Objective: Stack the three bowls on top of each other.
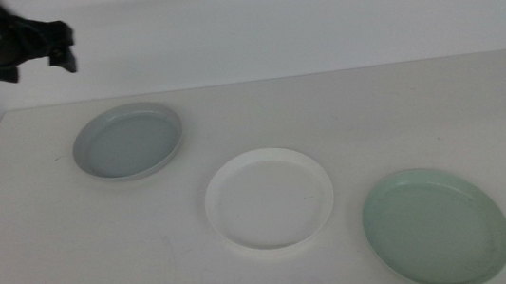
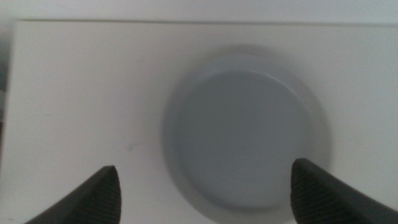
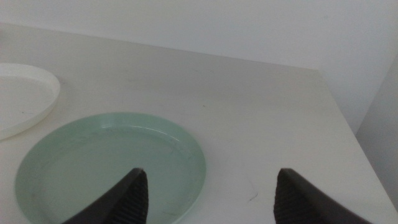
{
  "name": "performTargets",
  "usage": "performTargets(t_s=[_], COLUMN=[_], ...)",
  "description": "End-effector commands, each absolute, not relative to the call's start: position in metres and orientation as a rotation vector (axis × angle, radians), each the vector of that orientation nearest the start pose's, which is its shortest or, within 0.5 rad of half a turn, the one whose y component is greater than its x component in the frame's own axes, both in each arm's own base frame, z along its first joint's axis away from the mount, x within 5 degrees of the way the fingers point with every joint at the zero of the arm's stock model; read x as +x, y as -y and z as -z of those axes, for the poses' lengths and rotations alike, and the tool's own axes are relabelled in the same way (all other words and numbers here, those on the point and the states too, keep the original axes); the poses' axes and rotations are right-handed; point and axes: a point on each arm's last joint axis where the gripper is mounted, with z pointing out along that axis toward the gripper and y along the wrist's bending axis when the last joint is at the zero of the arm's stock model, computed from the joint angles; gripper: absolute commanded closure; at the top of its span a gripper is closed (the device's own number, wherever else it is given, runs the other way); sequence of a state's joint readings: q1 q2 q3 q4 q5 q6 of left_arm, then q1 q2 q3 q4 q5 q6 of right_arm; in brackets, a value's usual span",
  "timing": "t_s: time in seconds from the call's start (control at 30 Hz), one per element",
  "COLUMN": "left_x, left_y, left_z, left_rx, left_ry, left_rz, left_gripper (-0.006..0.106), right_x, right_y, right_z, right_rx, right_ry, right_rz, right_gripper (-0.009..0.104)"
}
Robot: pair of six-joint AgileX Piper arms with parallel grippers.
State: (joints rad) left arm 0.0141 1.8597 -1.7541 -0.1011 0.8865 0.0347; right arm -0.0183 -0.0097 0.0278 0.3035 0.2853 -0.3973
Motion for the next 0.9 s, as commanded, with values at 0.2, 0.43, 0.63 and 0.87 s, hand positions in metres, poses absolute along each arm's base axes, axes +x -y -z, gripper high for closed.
performTargets(t_s=[0.2, 0.43, 0.63, 0.87], left_x=[0.45, 0.481, 0.493, 0.498], left_y=[-0.025, -0.025, -0.024, -0.024], left_z=[-0.328, -0.263, -0.219, -0.193], left_rx=[-0.053, -0.103, -0.146, -0.158], left_ry=[-2.292, -2.365, -2.43, -2.485], left_rz=[0.045, 0.107, 0.151, 0.161], left_gripper=[-0.004, -0.004, -0.004, 0.001], right_x=[0.054, 0.054, 0.054, 0.054], right_y=[-0.004, -0.004, -0.004, -0.004], right_z=[-0.189, -0.189, -0.189, -0.189], right_rx=[-0.12, -0.12, -0.12, -0.12], right_ry=[-1.67, -1.67, -1.67, -1.67], right_rz=[0.051, 0.051, 0.051, 0.051], right_gripper=[0.043, 0.043, 0.043, 0.043])
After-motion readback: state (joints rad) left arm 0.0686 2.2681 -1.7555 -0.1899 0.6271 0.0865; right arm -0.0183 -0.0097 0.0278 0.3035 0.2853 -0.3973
